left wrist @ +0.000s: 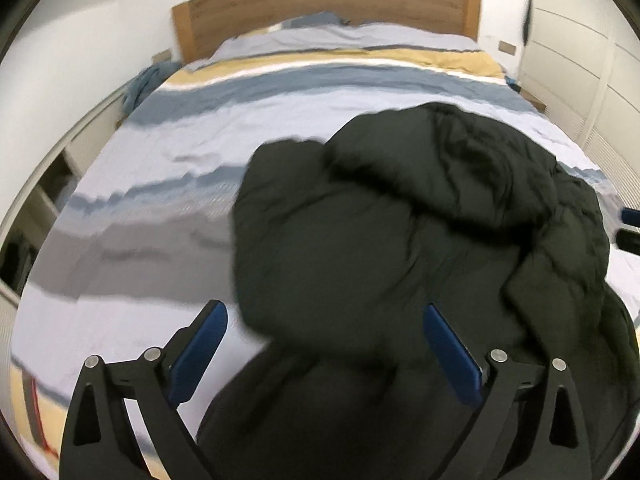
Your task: Fold large clothes
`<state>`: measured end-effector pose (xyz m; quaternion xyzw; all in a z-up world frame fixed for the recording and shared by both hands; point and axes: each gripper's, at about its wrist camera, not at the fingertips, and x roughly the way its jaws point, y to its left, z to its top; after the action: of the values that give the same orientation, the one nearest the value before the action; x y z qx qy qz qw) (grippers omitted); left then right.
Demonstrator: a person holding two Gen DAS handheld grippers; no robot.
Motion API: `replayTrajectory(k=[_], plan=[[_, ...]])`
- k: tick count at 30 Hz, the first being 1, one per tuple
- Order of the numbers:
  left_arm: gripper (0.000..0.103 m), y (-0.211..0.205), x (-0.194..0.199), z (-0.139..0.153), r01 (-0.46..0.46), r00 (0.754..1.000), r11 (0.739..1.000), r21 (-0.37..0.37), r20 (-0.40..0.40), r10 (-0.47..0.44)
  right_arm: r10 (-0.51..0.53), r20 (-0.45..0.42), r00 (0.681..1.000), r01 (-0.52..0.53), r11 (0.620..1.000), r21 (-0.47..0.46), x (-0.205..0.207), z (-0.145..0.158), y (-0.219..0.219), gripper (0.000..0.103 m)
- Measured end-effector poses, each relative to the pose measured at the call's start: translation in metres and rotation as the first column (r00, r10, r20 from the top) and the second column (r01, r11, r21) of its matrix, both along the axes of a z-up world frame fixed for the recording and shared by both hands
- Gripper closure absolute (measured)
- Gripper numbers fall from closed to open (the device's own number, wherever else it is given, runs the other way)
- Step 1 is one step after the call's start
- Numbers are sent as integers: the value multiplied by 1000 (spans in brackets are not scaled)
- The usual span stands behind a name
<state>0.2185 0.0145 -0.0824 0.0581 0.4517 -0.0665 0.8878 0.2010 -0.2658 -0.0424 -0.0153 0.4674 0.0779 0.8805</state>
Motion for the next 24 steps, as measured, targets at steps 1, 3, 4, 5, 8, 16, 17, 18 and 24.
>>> replayTrajectory(k=[1,3,4,5,8,16,17,18,24], plan=[[4,12,-11,-1,-18,1000,1000,-5,-18,18,-15,-3,1000,15,1000,-2,-12,4,-5,24],[3,31,-26,-2,-49,998,999,-10,-45,49,-48,-15,999,48,999,-5,-35,9,-19,24],[3,40,-33,-2,-65,996,998,-15,-56,64,-62,-25,998,62,998,-5,-45,10,-26,24],[3,49,-43,-4,-78,994,997,-16,-74,77,-76,-36,996,76,997,-7,-55,11,-32,23],[2,78,-71,-13,-111,985,994,-5,-131,109,-128,-90,988,127,992,-12,-91,8,-56,23],[1,140,-124,-53,-212,940,977,4,-274,205,-297,-285,911,303,953,-22,-188,-34,-132,22],[1,144,-129,-57,-219,935,976,2,-284,211,-321,-308,896,334,942,-9,-198,-43,-143,22],[1,149,-135,-63,-231,929,973,-3,-299,219,-332,-321,887,351,936,2,-204,-49,-147,22],[1,167,-153,-89,-293,899,951,-99,-366,239,-310,-421,852,385,917,104,-221,-97,-164,22]])
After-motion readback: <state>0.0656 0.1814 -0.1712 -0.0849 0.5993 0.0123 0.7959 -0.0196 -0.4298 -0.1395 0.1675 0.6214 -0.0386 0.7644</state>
